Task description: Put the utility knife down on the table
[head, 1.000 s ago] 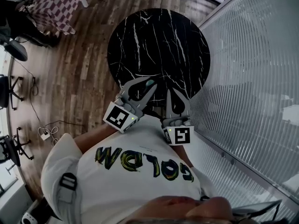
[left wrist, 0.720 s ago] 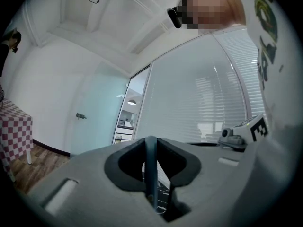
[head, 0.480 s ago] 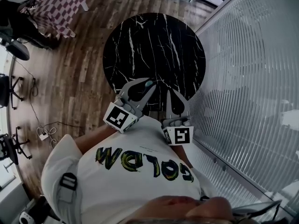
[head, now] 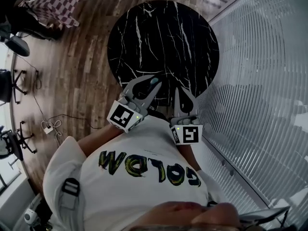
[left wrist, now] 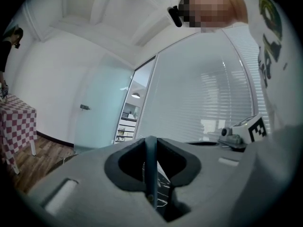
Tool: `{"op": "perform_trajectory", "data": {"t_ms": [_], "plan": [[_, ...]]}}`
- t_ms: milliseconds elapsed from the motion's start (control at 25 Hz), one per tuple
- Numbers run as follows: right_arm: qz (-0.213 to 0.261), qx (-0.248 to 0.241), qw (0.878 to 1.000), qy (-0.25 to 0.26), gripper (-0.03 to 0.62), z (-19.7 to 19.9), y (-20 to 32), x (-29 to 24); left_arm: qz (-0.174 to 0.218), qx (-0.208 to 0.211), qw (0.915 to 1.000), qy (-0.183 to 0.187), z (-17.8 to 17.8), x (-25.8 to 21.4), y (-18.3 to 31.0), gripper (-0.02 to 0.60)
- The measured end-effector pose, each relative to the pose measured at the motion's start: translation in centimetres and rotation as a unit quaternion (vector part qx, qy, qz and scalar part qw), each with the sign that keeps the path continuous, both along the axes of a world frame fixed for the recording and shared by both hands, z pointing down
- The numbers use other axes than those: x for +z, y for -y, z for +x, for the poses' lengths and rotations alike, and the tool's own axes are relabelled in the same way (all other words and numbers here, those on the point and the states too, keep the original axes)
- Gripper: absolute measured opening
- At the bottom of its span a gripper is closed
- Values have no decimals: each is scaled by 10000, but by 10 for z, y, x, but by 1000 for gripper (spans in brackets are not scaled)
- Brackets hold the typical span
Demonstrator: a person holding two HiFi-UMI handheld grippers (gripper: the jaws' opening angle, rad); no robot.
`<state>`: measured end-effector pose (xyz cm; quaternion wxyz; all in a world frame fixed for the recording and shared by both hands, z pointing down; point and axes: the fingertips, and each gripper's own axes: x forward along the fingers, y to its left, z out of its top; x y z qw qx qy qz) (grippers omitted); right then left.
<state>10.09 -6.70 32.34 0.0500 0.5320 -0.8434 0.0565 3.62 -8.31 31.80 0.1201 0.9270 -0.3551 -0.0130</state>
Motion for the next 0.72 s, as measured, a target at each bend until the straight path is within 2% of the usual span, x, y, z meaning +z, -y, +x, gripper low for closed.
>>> {"op": "perform_trajectory", "data": {"t_ms": [200, 440, 720], "plan": [[-197, -32, 9997, -150, 2, -5, 4, 22, -201, -1, 9997, 141, -3, 19, 8, 74], [-507, -1, 9986, -147, 2, -8, 3, 48, -318, 142, 9979, 542, -6, 47, 10, 74], [-751, 18, 9967, -314, 2, -3, 15, 88, -406, 599, 9907, 1153, 5, 95, 12, 74]]}}
